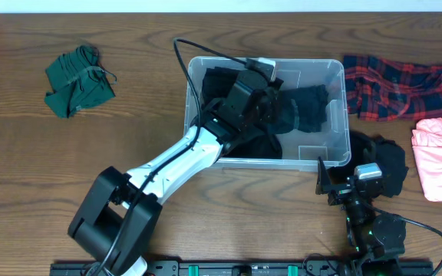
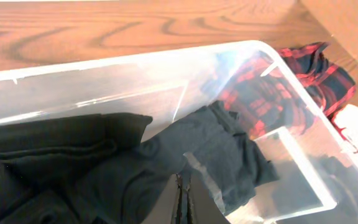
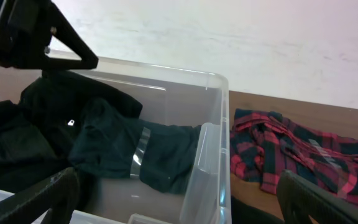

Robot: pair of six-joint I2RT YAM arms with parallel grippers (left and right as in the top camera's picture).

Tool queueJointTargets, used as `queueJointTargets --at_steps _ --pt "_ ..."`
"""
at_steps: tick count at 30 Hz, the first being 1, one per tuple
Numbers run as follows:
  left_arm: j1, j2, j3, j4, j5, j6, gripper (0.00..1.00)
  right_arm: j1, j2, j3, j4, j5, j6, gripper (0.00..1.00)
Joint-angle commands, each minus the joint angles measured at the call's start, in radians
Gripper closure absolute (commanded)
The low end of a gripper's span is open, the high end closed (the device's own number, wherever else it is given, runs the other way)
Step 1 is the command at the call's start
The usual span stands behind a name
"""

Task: Pack container
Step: 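Open the left gripper and withdraw it from the container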

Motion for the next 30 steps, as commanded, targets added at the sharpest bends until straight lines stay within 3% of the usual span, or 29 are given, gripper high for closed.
queueJointTargets --at_steps 1,9,17,27,30 --pt "-0.014 0.003 0.018 -0.002 0.000 0.010 0.94 -0.009 -0.005 -0.002 -0.004 -0.007 -0.012 0.01" --pt "-0.038 0.142 0.017 -0.013 0.000 0.035 0.94 -0.009 -0.005 -0.002 -0.004 -0.007 -0.012 0.01" --pt "-0.031 0.212 0.017 -0.205 -0.045 0.097 0.94 -0.009 -0.005 -0.002 -0.004 -0.007 -0.012 0.01" --pt "-0.031 0.135 0.025 -0.095 -0.045 0.096 0.93 -0.009 -0.005 -0.002 -0.004 -0.007 -0.012 0.01" --pt "-0.031 0.061 0.030 -0.068 -0.045 0.096 0.83 -0.009 -0.005 -0.002 -0.004 -0.007 -0.012 0.01"
